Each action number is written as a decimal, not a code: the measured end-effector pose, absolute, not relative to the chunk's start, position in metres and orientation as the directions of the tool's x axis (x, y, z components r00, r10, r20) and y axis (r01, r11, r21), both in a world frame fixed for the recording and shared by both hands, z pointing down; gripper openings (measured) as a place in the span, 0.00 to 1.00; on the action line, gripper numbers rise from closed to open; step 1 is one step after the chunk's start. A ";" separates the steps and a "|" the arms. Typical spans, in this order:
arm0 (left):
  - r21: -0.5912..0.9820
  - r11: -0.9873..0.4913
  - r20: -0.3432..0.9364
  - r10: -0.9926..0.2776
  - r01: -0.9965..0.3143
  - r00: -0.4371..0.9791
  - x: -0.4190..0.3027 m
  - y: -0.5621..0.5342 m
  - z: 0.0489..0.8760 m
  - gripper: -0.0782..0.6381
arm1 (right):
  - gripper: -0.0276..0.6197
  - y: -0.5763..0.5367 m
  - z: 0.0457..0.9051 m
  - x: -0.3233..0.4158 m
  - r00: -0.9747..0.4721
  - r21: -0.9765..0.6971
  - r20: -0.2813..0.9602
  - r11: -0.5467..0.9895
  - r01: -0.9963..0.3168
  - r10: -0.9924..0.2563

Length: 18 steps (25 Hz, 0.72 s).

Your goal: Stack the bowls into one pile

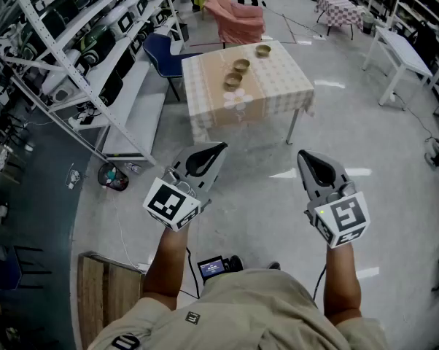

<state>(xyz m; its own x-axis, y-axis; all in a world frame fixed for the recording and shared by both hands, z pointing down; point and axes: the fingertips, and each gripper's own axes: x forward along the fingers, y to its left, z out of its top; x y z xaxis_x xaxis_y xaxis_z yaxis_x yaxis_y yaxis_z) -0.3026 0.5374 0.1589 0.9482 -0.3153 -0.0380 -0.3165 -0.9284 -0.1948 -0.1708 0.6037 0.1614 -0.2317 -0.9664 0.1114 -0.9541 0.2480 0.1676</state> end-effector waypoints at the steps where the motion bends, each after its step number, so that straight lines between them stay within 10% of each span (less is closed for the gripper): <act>1: -0.196 -0.929 -0.036 -0.312 -0.313 0.949 -0.303 0.536 0.158 0.12 | 0.05 0.602 0.161 -0.172 -0.231 0.168 0.112 0.247 -0.954 -0.967; 18: -0.176 -0.945 -0.049 -0.270 -0.275 0.961 -0.325 0.508 0.164 0.12 | 0.05 0.577 0.166 -0.196 -0.195 0.151 0.104 0.209 -0.966 -0.975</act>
<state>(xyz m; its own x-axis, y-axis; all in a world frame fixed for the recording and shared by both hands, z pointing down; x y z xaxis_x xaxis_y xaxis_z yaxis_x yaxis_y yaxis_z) -0.3251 0.5083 0.1641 0.9615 -0.2704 -0.0492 -0.2749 -0.9453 -0.1757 -0.1955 0.5766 0.1660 -0.1946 -0.9754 0.1036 -0.9663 0.2088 0.1508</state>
